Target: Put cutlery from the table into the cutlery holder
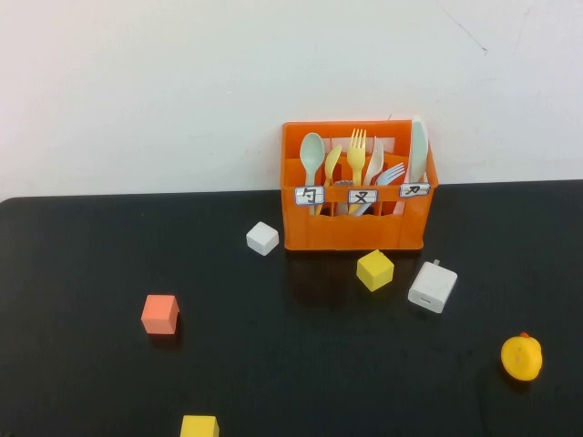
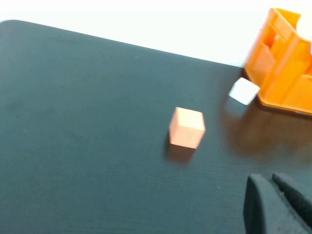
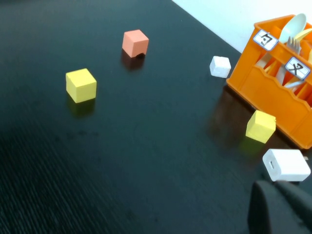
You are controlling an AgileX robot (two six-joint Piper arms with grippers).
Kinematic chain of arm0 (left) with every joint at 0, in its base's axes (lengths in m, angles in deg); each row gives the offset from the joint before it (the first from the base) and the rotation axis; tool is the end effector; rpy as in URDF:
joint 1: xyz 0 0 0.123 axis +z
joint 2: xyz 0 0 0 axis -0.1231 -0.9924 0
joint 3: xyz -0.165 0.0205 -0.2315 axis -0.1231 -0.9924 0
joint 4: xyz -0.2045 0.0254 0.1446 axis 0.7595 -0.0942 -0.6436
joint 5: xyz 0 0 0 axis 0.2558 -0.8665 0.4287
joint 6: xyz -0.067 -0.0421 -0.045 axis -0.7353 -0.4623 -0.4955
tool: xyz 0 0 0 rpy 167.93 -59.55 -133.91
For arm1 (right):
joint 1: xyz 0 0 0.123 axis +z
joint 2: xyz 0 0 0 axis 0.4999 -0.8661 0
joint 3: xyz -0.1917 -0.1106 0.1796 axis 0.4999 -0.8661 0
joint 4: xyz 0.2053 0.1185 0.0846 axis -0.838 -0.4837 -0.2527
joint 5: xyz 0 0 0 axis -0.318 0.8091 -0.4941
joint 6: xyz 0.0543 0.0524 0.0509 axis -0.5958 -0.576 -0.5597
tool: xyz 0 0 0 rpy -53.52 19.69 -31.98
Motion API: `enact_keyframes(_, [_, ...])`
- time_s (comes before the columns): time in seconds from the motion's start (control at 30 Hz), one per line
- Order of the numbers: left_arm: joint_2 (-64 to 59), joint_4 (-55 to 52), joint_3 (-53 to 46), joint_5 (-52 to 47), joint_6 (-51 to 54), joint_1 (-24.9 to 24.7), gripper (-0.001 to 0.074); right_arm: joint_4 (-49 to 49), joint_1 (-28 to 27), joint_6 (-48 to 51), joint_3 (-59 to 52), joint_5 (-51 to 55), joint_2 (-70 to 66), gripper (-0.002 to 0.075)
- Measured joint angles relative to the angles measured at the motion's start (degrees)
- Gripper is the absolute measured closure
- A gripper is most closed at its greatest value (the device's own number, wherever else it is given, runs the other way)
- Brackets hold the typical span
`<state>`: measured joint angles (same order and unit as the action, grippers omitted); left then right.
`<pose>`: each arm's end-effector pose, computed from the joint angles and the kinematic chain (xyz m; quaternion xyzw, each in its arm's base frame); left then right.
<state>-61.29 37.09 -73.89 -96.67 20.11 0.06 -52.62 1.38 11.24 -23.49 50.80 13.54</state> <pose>0.0532 -0.0080 0.1794 -0.0792 0.7796 -0.1479 0.6034 0.0553 0.0522 0.2556 -0.4069 0.7159 0.1221 0.5540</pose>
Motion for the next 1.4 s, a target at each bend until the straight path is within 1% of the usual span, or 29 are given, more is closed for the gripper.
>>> enact_keyframes(0.13, [0.0,0.6,0.0,0.0,0.7,2.5,0.0736,0.0,0.0,0.0,0.0,0.1,0.0,0.0728])
enact_keyframes(0.2, [0.0,0.8,0.0,0.0,1.1,2.9,0.0736,0.0,0.0,0.0,0.0,0.1,0.0,0.0728])
enact_keyframes(1.2, [0.0,1.1,0.0,-0.1,1.7,2.9,0.0736,0.0,0.0,0.0,0.0,0.2,0.2,0.0728])
enact_keyframes(1.3, [0.0,1.1,0.0,-0.1,1.7,2.9,0.0736,0.0,-2.9,1.6,-0.1,0.4,2.5,0.0728])
enact_keyframes(1.4, [0.0,1.1,0.0,-0.1,1.7,2.9,0.0736,0.0,-8.1,3.0,-1.5,0.1,5.5,0.0728])
